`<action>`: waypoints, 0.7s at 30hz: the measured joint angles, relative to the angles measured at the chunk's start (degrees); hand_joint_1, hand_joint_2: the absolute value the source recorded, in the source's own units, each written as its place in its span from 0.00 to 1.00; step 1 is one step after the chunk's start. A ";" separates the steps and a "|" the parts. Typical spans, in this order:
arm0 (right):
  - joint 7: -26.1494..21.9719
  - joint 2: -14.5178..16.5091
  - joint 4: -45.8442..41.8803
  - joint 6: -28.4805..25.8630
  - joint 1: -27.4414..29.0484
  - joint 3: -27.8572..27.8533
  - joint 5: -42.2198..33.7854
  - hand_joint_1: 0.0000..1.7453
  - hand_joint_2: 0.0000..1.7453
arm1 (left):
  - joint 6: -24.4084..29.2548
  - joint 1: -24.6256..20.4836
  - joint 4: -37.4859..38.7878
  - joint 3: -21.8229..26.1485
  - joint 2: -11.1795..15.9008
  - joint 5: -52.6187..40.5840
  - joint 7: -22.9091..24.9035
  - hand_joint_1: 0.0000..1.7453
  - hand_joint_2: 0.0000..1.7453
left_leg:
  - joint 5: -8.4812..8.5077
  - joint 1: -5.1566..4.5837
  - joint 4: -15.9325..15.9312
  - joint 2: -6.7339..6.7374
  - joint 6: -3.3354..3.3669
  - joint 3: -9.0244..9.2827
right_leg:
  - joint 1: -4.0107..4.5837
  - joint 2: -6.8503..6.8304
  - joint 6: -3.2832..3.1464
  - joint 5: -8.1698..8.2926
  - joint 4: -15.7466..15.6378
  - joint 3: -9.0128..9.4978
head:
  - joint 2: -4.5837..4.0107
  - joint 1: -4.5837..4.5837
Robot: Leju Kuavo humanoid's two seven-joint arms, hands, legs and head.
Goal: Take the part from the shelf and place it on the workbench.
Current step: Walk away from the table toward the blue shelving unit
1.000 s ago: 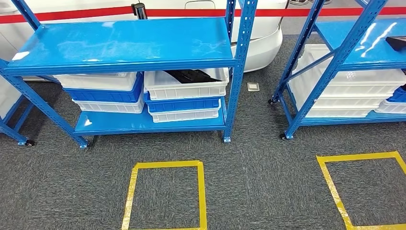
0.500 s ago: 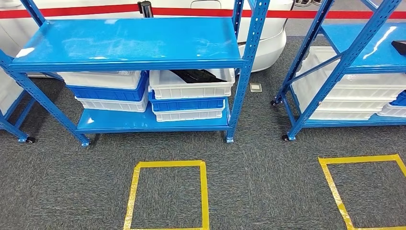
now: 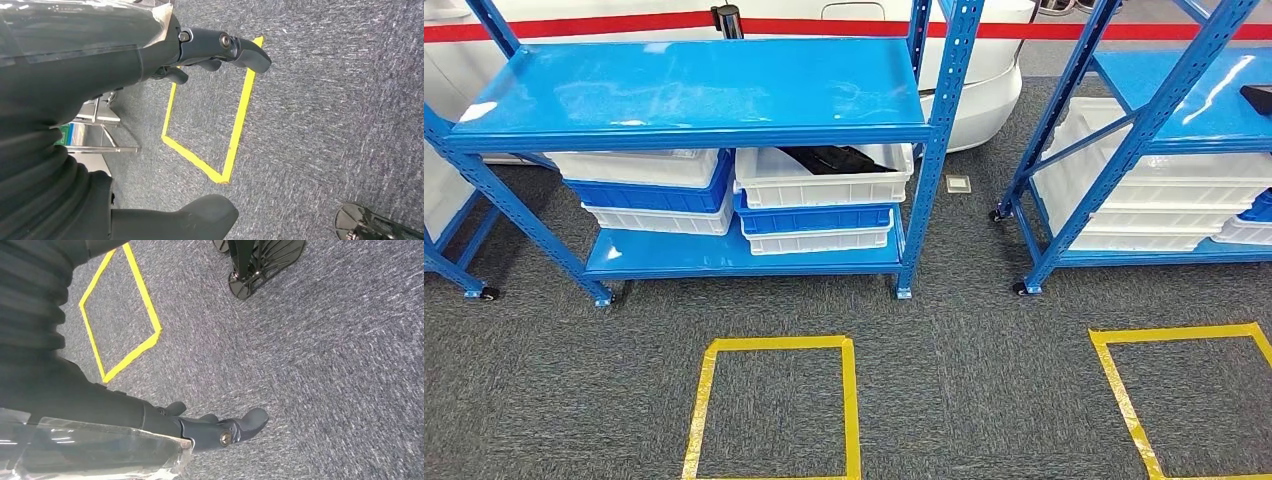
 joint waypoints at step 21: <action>0.52 -1.29 0.00 2.24 1.92 9.31 -8.12 0.00 1.00 | -1.89 1.12 -0.55 -2.82 0.99 1.34 2.72 0.00 1.00 | -0.01 0.04 0.00 -0.01 0.01 0.08 | 0.00 0.00 0.00 -0.01 0.00 0.10 | 0.00 0.00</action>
